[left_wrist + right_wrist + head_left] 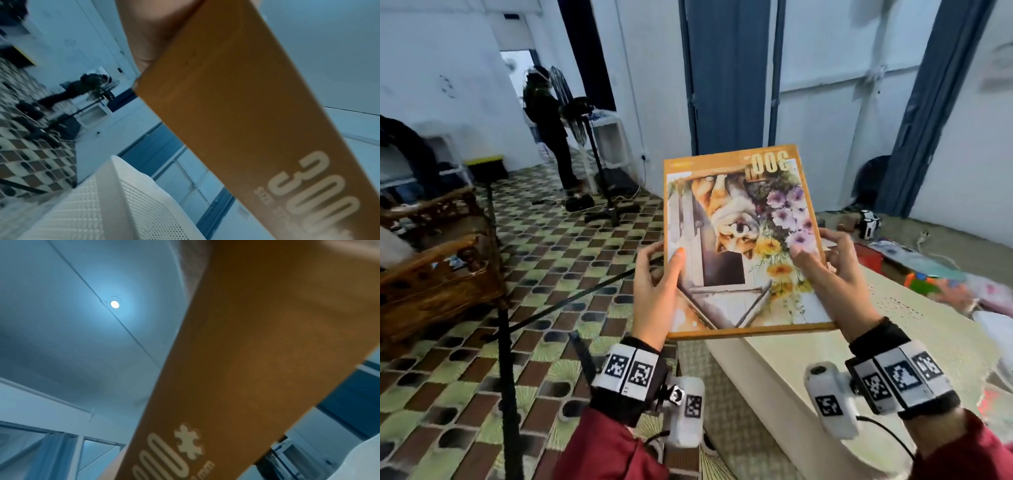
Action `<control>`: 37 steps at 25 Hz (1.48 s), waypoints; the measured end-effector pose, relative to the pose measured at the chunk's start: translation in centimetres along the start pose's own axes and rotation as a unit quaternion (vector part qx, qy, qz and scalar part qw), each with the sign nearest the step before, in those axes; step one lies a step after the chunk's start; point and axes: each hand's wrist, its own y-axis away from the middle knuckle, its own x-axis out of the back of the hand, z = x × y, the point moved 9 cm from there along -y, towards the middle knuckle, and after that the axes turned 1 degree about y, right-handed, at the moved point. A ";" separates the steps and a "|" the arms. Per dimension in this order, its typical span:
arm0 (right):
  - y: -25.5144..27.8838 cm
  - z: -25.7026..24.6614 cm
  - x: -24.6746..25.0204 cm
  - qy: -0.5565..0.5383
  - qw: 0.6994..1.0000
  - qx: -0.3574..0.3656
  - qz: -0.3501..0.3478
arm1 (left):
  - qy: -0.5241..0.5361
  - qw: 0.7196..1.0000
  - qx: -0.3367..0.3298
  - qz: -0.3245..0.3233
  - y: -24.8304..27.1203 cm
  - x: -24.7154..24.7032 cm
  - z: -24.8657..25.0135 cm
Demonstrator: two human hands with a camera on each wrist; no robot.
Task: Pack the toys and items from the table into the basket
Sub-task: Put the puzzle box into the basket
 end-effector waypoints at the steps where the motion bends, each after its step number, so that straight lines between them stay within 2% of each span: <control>1: -0.7 0.2 0.7 0.013 1.000 0.003 0.013 | 0.003 1.000 0.000 -0.020 -1.3 -1.2 -0.6; 5: -3.4 0.8 3.7 0.047 0.994 0.029 0.092 | 0.014 0.993 0.017 -0.118 -6.4 -7.0 -3.0; 8: -4.3 0.3 6.3 0.057 0.983 0.053 0.167 | 0.005 0.977 0.017 -0.213 -9.1 -11.8 -4.5; 11: -4.0 0.4 8.4 0.085 0.966 0.060 0.238 | -0.014 0.947 0.028 -0.321 -11.0 -16.4 -6.9; 14: -2.3 1.6 9.8 0.096 0.950 0.049 0.294 | -0.042 0.903 0.077 -0.420 -11.4 -20.0 -10.1; 17: -0.3 2.2 10.8 0.134 0.940 0.024 0.313 | -0.067 0.874 0.094 -0.472 -11.3 -22.3 -11.9; 19: 0.8 2.4 11.4 0.190 0.932 0.015 0.309 | -0.068 0.868 0.085 -0.484 -11.6 -23.8 -12.2; 24: 1.8 3.9 12.1 0.259 0.933 -0.025 0.248 | -0.130 0.858 -0.036 -0.496 -12.7 -26.4 -12.9; 27: 1.9 4.5 11.7 0.272 0.939 -0.037 0.208 | -0.215 0.821 -0.119 -0.515 -13.0 -27.4 -13.0; 30: 2.0 4.6 12.0 0.278 0.939 -0.049 0.195 | -0.194 0.790 -0.093 -0.574 -13.0 -28.0 -13.4; 33: 1.8 3.8 12.1 0.292 0.936 -0.060 0.189 | -0.144 0.776 -0.054 -0.612 -13.2 -28.2 -14.1; 35: 1.5 3.3 11.9 0.301 0.933 -0.065 0.184 | -0.121 0.774 -0.022 -0.621 -13.2 -28.2 -14.3; 37: 0.8 2.9 11.8 0.309 0.929 -0.059 0.194 | -0.088 0.786 0.003 -0.612 -13.9 -28.2 -14.3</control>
